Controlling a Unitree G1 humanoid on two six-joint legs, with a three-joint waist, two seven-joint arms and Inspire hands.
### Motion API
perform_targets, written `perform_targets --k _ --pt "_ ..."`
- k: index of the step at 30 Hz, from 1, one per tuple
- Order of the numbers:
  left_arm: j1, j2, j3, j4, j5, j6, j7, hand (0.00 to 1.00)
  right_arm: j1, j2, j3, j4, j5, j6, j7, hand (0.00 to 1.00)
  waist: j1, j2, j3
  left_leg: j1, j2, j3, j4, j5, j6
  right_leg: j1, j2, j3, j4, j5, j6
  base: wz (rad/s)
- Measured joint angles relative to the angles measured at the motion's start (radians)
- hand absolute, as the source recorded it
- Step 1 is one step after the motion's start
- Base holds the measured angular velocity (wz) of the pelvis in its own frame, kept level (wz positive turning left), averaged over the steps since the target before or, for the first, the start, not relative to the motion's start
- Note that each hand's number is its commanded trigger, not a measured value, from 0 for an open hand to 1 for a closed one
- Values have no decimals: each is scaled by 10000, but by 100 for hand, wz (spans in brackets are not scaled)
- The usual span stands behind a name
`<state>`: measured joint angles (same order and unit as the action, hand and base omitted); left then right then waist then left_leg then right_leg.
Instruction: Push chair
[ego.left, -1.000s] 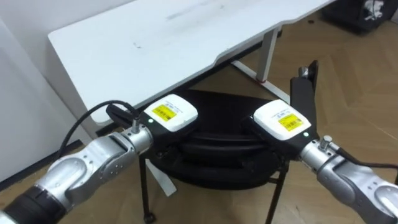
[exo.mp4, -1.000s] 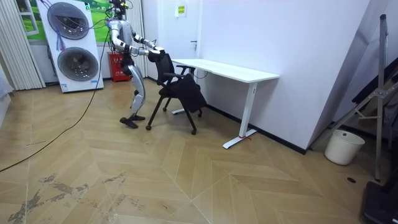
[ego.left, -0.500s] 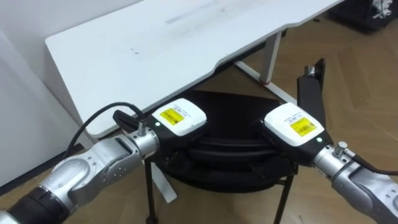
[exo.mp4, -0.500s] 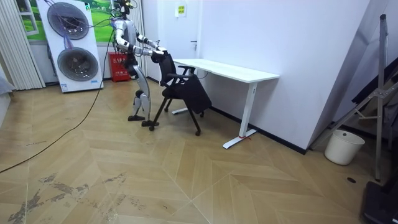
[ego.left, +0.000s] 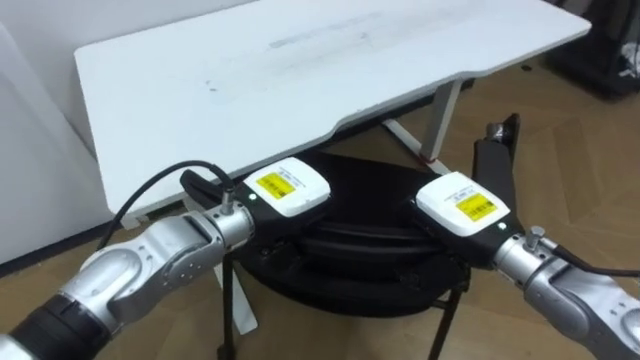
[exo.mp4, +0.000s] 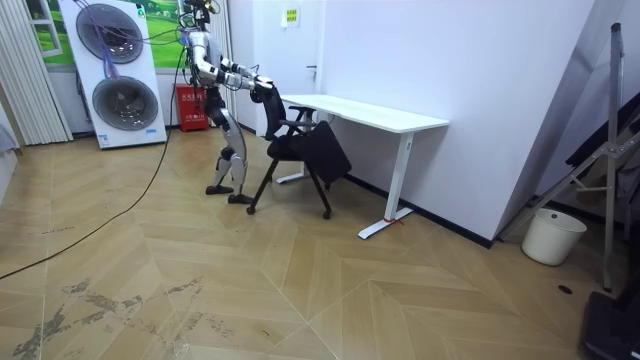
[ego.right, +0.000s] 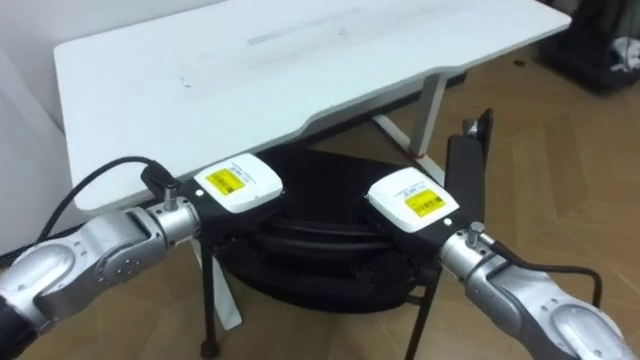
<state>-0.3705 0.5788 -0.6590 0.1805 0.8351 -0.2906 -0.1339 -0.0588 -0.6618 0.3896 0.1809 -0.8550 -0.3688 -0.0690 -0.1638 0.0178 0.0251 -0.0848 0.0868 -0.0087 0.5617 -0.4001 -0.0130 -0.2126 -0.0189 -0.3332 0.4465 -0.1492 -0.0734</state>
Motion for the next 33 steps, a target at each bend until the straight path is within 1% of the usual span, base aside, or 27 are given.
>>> perform_targets --k 1,2,3,4,5,6,7,8,9,10,11,12,13,14,15,16,17,19,21,22,23,25,28,29,30,32,33 --pt "-32 -9 0 51 5 -6 1 100 0 34 1 0 0 21 16 100 0 -31 -7 0 65 73 -102 94 -77 0 -1 -52 -38 -1 -1 36" --pt "-128 -54 0 184 3 -25 5 100 0 86 -1 -14 -4 113 47 100 -7 -62 -23 -37 169 212 -263 285 -159 35 -44 -312 -185 13 22 38" --pt "-215 -158 0 305 3 -8 9 100 -4 35 -20 -45 -5 216 55 100 -16 -80 -28 -101 275 359 -468 524 -161 53 -106 -555 -369 62 101 38" --pt "-258 -234 0 390 3 11 12 100 -4 32 -22 -44 -7 264 57 100 -4 -88 -36 -108 282 403 -639 657 -117 78 -122 -648 -529 134 217 32" --pt "-314 -374 0 535 5 85 20 100 -4 136 -9 -43 -13 422 66 100 54 -52 -67 -103 457 649 -1167 929 0 163 -16 -632 -1052 406 803 14" --pt "-349 -471 10 619 16 102 29 100 -22 176 8 -62 -29 482 74 100 142 76 -108 -127 688 788 -1441 1030 -12 37 96 -331 -762 391 871 47" --pt "-485 -440 99 766 34 -92 33 100 -28 115 -15 -157 -27 496 62 100 -93 -49 -119 -295 856 1163 -1341 1166 -274 -98 -111 1101 1098 -457 603 82" --pt "-545 -468 301 786 83 -217 97 100 -119 -45 -27 -339 102 482 128 100 -248 -285 -125 -565 621 1246 -881 1175 -492 -187 -35 2004 1242 -1248 310 80" --pt "-549 -720 304 912 398 -164 138 100 -200 -193 15 -382 122 561 266 100 -15 -139 -174 -658 550 1310 -859 1222 -539 -188 -60 1970 1080 -1188 279 28" --pt "-550 -815 304 1028 438 -159 132 100 -198 -189 21 -352 121 644 302 100 123 -112 -192 -649 537 1437 -966 1269 -524 -134 -86 1947 891 -1127 359 -38" --pt "-548 -883 304 1160 437 -225 132 100 -206 -187 57 -308 38 732 337 100 403 -95 -202 -586 335 1519 -1297 1429 -497 24 -215 1641 499 -1004 458 -41" --pt "-544 -890 287 1186 434 -267 128 100 -217 -187 84 -282 -30 730 346 100 491 -85 -208 -577 250 1506 -1476 1579 -439 135 -278 1398 307 -917 461 -23" --pt "-538 -919 278 1282 413 -395 131 100 -215 -139 183 -236 -72 726 340 100 564 -81 -203 -573 201 1523 -1792 1893 -343 398 -355 829 -48 -702 421 0" --pt "-538 -900 277 1359 410 -475 139 100 -245 -108 291 -178 -77 728 357 100 751 -111 -190 -483 140 1509 -1938 2504 -314 584 -371 464 -144 -669 363 6" --pt "-552 -844 277 1463 412 -550 143 100 -300 -30 406 -43 -71 734 358 100 803 -227 -182 -314 74 1555 -2111 2601 -346 720 -420 372 -165 -687 353 8" --pt "-557 -845 277 1494 413 -581 159 100 -300 -34 428 -44 -71 734 359 100 797 -243 -172 -270 36 1560 -2178 2628 -326 757 -474 312 -166 -704 335 19" --pt "-556 -829 277 1501 410 -649 166 100 -297 -117 455 -47 -52 637 361 100 800 -239 -166 -258 -19 1637 -2194 2647 -297 774 -541 281 -140 -736 305 26" --pt "-550 -846 277 1525 406 -750 167 100 -294 -125 455 -46 -39 611 390 100 794 -257 -154 -250 -89 1696 -2207 2680 -240 835 -621 225 -122 -786 348 26" --pt "-548 -863 277 1538 406 -762 167 100 -287 -78 459 14 -42 628 403 100 809 -363 -86 -156 -150 1703 -2344 2739 -159 951 -712 93 -140 -827 405 26" --pt "-548 -857 277 1537 406 -806 167 100 -268 -107 491 21 -42 619 391 100 811 -425 -47 -132 -181 1690 -2358 2760 -130 1032 -796 -69 -146 -848 406 29" --pt "-547 -888 272 1540 406 -803 162 100 -250 -136 490 20 -46 625 391 100 794 -448 -42 -136 -222 1685 -2366 2785 -88 1113 -920 -319 -148 -858 403 36" --pt "-548 -930 272 1539 409 -760 161 100 -250 -171 488 19 -31 645 393 100 773 -445 -42 -228 -274 1675 -2371 2833 -13 1130 -1000 -452 -161 -843 430 31" --pt "-600 -874 272 1518 408 -772 169 100 -251 -192 490 -104 -11 736 490 100 744 -385 -80 -474 -313 1486 -2391 2875 65 1128 -999 -663 -336 -748 595 32" --pt "-666 -824 272 1523 408 -793 170 100 -255 -193 491 -139 -11 758 490 100 737 -384 -79 -574 -359 1330 -2446 2939 82 1123 -979 -730 -411 -700 665 42" --pt "-668 -810 272 1524 408 -795 223 100 -255 -180 491 -153 -12 745 487 100 688 -373 -85 -655 -456 1029 -2525 2981 43 1125 -928 -748 -524 -641 738 45" --pt "-682 -763 272 1526 410 -809 357 100 -254 -189 491 -217 -23 726 495 100 564 -362 -91 -771 -501 823 -2552 3055 28 1127 -853 -759 -667 -563 707 29" --pt "-724 -693 272 1529 409 -889 367 100 -273 -198 489 -288 -68 764 538 100 566 -361 -91 -801 -468 881 -2562 3065 23 1116 -825 -772 -713 -530 685 8"
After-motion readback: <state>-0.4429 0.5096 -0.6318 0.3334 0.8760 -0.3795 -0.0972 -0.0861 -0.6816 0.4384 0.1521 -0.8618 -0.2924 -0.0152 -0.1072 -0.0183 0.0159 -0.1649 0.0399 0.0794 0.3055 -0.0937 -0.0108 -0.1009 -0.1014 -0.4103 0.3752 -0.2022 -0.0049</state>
